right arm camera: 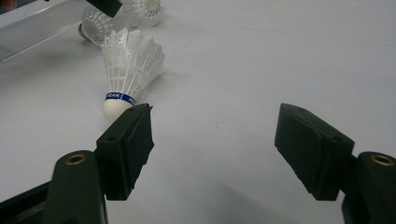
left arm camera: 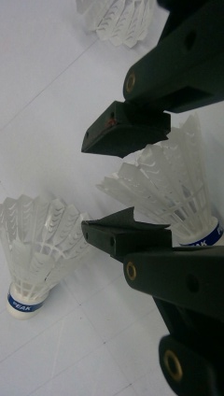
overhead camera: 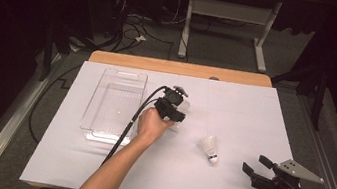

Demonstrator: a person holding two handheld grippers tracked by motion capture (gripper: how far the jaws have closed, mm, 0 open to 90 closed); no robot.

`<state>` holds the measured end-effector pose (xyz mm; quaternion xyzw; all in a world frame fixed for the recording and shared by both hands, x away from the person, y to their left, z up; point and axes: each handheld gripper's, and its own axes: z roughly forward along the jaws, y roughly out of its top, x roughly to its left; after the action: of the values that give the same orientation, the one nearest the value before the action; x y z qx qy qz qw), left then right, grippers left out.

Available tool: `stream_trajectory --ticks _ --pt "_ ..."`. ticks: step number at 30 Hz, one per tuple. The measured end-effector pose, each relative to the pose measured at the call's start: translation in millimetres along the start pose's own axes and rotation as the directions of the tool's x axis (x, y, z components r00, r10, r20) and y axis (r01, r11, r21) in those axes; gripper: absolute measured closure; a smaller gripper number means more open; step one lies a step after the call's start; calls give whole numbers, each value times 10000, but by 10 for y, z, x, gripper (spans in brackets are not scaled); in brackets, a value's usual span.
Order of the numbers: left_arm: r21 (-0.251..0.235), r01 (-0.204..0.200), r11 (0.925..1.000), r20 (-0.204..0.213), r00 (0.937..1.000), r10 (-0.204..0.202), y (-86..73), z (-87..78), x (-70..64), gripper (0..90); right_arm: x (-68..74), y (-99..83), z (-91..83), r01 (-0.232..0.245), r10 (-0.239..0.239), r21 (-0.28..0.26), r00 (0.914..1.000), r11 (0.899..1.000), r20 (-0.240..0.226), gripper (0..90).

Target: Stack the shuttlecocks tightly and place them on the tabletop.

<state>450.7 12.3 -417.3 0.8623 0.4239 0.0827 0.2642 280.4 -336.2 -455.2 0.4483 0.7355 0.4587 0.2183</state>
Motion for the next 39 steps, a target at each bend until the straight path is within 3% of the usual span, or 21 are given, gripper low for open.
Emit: stream_trajectory --ticks 31,39 --pt "-97 -66 9999 101 9999 67 -10 -45 -29 537 -2 0 2 -24 24 4 10000 10000 -7 281" --pt "-301 -25 9995 381 9993 36 -6 -99 -39 501 -2 0 2 -17 17 6 10000 10000 1 281"
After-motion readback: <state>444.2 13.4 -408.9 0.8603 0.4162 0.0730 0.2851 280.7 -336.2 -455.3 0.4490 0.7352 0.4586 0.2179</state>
